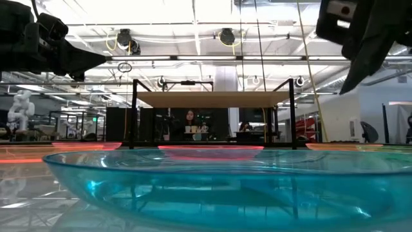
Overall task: Place and stack plates onto a shelf
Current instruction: Put the left blue plate on the shelf
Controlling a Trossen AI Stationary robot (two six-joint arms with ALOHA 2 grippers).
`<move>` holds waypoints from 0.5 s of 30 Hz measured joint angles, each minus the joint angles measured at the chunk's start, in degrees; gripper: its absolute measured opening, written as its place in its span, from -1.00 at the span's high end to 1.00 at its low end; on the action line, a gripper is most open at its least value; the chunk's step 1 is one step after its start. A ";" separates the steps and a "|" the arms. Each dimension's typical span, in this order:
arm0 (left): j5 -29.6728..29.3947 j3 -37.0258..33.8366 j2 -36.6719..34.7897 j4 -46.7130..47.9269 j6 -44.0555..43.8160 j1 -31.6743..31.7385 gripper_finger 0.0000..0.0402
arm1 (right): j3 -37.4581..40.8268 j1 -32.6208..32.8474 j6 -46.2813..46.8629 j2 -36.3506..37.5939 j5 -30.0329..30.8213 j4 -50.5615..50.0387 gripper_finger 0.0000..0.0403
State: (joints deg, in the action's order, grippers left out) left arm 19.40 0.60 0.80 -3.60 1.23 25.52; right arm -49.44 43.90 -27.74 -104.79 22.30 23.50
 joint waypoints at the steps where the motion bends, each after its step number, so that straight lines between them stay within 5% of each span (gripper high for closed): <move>1: 0.00 0.00 0.00 0.00 0.00 -0.02 0.89 | -0.88 0.11 -0.32 -0.62 -0.04 0.03 -0.08; 15: 0.00 0.00 0.00 0.02 0.00 -0.02 0.89 | -3.49 -1.20 0.27 -6.47 -0.06 -0.73 -0.07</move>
State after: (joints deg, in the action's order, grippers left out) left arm 19.40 0.60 0.80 -3.57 1.23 25.50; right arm -52.93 42.71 -27.48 -111.26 22.24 22.77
